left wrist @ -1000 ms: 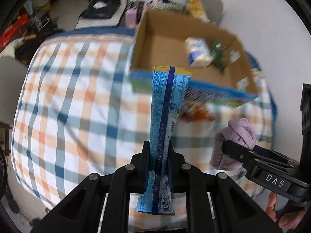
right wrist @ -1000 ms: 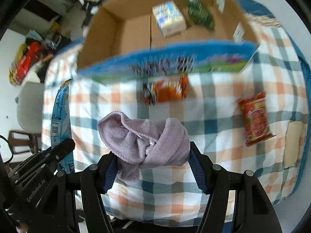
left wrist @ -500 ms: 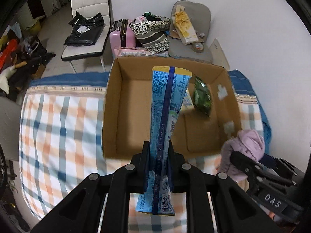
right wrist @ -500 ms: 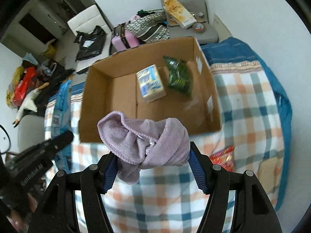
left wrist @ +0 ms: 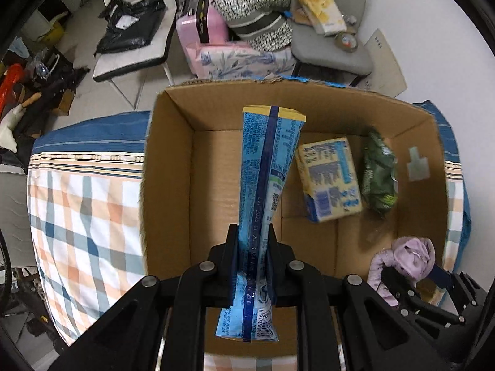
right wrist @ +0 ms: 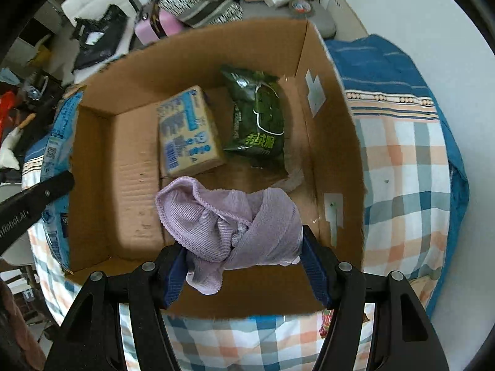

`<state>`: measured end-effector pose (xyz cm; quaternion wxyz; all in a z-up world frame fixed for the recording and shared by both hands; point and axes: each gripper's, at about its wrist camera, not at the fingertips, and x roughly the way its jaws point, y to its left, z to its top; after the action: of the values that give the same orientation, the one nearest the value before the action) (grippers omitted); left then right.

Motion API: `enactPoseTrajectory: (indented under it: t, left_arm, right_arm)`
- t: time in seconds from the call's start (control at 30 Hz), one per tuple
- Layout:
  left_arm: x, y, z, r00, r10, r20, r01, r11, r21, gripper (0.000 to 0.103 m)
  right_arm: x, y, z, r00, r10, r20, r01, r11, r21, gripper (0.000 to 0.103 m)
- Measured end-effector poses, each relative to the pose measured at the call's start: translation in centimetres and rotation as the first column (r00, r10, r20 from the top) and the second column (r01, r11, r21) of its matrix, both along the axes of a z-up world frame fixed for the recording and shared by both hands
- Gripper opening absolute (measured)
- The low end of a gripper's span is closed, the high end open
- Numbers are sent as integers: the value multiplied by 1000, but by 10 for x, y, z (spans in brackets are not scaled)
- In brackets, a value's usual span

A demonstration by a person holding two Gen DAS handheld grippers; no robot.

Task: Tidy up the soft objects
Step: 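Carry the blue stick snack with the left tool while the right tool carries the cloth over the box, then open the left tool inside the box while the right tool drops the lilac cloth beside it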

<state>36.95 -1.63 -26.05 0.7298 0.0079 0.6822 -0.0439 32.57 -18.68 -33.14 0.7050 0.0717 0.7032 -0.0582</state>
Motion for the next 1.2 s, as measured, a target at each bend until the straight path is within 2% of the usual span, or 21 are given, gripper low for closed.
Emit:
enactPoseTrajectory:
  t: [0.2,0.43,0.5,0.6,0.7,0.73,0.77,0.87,0.93,0.97,1.0,1.07,1.2]
  left_arm:
    - [18,1,-27,999,9,-51,-9,1000,6,12]
    - [34,0,-40,996,0,-90,1,1000,7,16]
    - [38,1,-43,994,14,-112,-13,1000,17,23]
    - [39,3,-43,993,26,-113,-28,1000,-12,33]
    - [37,3,-39,995,25,-95,-27,1000,-12,37]
    - [36,3,-37,996,23,-91,-24,1000,-9,39]
    - [34,3,-36,996,18,-86,-18,1000,-2,44]
    - [28,4,-29,998,11,-62,-11,1000,6,59]
    - [21,7,-25,998,17,-53,-17,1000,-4,64]
    - [18,9,-22,999,24,-46,-24,1000,-5,71]
    - [15,12,-19,999,30,-40,-31,1000,-6,82]
    - [7,16,-13,999,38,-28,-38,999,-6,95]
    - [-14,22,6,999,35,41,-35,999,9,99]
  right_arm:
    - [11,-3,-25,999,-7,-52,7,1000,4,69]
    - [14,-1,-41,994,-1,-108,2,1000,7,73]
    - [14,0,-44,992,-2,-127,4,1000,17,76]
    - [12,0,-45,991,-2,-134,4,1000,16,80]
    - [8,-1,-42,992,-11,-126,14,1000,19,84]
    - [8,0,-41,992,-13,-123,15,1000,18,90]
    - [7,-1,-39,993,-15,-114,17,1000,14,95]
    - [4,-2,-35,994,-21,-104,22,1000,12,97]
    - [1,-3,-30,994,-12,-105,14,1000,12,100]
    - [0,-2,-26,995,-6,-98,7,1000,11,102]
    - [-1,-1,-24,996,1,-89,-1,1000,7,102]
    - [-5,0,-17,997,17,-69,-18,1000,-7,102]
    - [-8,8,1,998,55,-12,-56,998,-31,103]
